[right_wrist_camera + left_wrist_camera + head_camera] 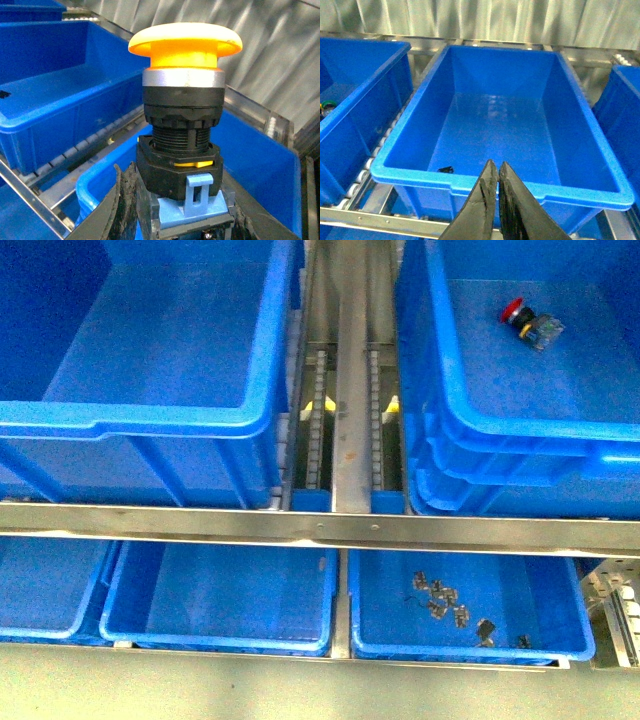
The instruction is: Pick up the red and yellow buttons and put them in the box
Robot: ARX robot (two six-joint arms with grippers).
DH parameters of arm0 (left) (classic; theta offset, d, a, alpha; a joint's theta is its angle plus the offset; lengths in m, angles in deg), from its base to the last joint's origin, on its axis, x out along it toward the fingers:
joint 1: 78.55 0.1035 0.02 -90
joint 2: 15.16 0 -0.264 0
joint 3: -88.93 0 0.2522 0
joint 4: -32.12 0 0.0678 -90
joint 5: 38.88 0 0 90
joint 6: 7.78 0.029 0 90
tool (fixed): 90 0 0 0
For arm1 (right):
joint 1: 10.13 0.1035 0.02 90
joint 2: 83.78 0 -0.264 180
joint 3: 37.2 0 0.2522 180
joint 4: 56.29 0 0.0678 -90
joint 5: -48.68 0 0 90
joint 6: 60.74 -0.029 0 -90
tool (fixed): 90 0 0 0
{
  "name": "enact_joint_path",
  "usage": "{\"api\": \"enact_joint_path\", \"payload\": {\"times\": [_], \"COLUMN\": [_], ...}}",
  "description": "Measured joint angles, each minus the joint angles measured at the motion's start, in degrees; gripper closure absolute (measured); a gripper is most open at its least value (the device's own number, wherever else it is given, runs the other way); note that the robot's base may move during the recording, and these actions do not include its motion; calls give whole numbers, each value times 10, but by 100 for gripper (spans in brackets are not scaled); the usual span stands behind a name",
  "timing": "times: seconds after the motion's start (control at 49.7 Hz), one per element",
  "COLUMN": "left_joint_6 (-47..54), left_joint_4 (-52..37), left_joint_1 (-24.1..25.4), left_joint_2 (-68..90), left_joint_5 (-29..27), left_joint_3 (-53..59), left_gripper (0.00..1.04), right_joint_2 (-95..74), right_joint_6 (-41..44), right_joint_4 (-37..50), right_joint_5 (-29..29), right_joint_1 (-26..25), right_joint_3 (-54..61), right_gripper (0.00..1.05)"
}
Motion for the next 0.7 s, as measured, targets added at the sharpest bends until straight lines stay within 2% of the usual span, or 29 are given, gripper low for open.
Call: {"api": "enact_joint_path", "payload": {"times": [0.141, 0.322, 0.705], "left_joint_6": [0, 0, 0], "left_joint_4": [36, 80, 150], "left_joint_1": [0, 0, 0], "left_joint_2": [-37, -84, -153], "left_joint_5": [-1, -2, -2], "left_joint_3": [0, 0, 0], "left_gripper": [102, 102, 102], "right_joint_2": [7, -6, -100], "right_joint_6": [-1, 3, 15], "right_joint_4": [-7, -3, 68], "right_joint_5": [-33, -46, -57], "right_joint_1": [40, 75, 66], "right_joint_3": [3, 3, -1], "right_gripper": [73, 73, 73]}}
